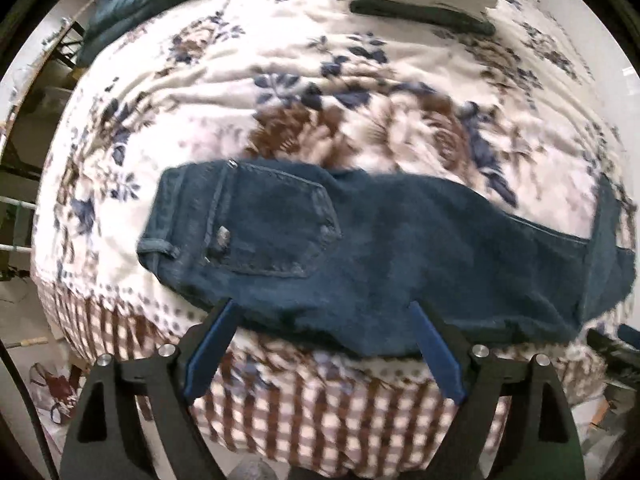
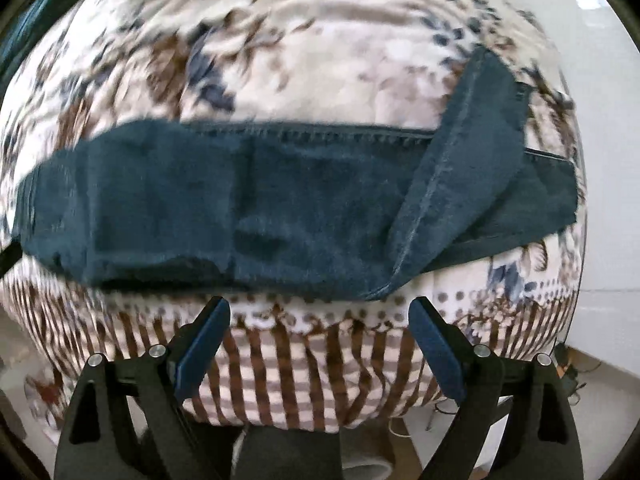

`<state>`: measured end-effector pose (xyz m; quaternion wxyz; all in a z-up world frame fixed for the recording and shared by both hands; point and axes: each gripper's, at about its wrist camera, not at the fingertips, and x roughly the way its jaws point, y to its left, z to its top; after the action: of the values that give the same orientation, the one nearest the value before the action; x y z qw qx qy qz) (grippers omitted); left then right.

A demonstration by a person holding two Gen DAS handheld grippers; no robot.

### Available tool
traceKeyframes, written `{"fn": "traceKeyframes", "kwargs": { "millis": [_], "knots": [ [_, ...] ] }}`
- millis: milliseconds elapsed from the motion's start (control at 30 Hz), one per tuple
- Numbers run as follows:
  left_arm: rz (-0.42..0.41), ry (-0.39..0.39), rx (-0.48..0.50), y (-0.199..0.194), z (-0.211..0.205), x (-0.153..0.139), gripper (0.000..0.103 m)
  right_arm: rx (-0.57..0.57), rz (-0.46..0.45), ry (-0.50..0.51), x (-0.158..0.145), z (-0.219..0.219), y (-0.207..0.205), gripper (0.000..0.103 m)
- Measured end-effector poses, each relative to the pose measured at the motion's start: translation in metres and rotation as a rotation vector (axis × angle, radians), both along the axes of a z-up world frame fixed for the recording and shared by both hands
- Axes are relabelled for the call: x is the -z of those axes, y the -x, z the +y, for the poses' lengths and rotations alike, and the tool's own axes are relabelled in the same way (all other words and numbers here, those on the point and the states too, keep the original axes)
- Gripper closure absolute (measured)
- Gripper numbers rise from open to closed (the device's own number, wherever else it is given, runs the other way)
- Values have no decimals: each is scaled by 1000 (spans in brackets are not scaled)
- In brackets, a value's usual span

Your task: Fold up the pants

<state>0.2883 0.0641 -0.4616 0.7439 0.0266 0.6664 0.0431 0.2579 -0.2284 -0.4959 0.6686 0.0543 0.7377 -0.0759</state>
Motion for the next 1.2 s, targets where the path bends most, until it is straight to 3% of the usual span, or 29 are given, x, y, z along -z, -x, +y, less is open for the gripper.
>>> {"fn": "traceKeyframes", "kwargs": {
  "millis": [100,200,367,633,667,700,733,767,833,1000,1100,1200],
  "knots": [
    [-11,-37,-23,-16,7,17,17,92,-21,19,2,-27,-18,10],
    [-6,-24,-52,-30,4,29,17,165,-38,56,15,-65,-40,10],
    [-23,-12,-49,-53,-28,45,17,238,-36,123,50,-136,-82,10],
    [10,-29,-17,-68,-82,71,17,252,5,192,115,-199,-150,11],
    [18,-31,-16,-67,-87,73,17,245,17,183,125,-203,-158,13],
    [23,-34,-13,-67,-90,74,17,236,38,185,133,-205,-162,23],
    [28,-39,-9,-65,-95,75,17,234,47,191,137,-207,-164,43],
    [30,-43,-3,-65,-99,76,17,244,31,189,136,-211,-163,54],
    [38,-52,10,-63,-105,77,17,276,-22,171,126,-217,-157,96],
    [44,-57,24,-59,-115,75,17,473,-225,109,63,-262,-100,96],
    [44,-47,21,-55,-121,74,17,673,-341,51,33,-305,-33,96],
    [57,-35,13,-51,-127,77,17,849,-366,-22,46,-344,37,95]
  ]
}}
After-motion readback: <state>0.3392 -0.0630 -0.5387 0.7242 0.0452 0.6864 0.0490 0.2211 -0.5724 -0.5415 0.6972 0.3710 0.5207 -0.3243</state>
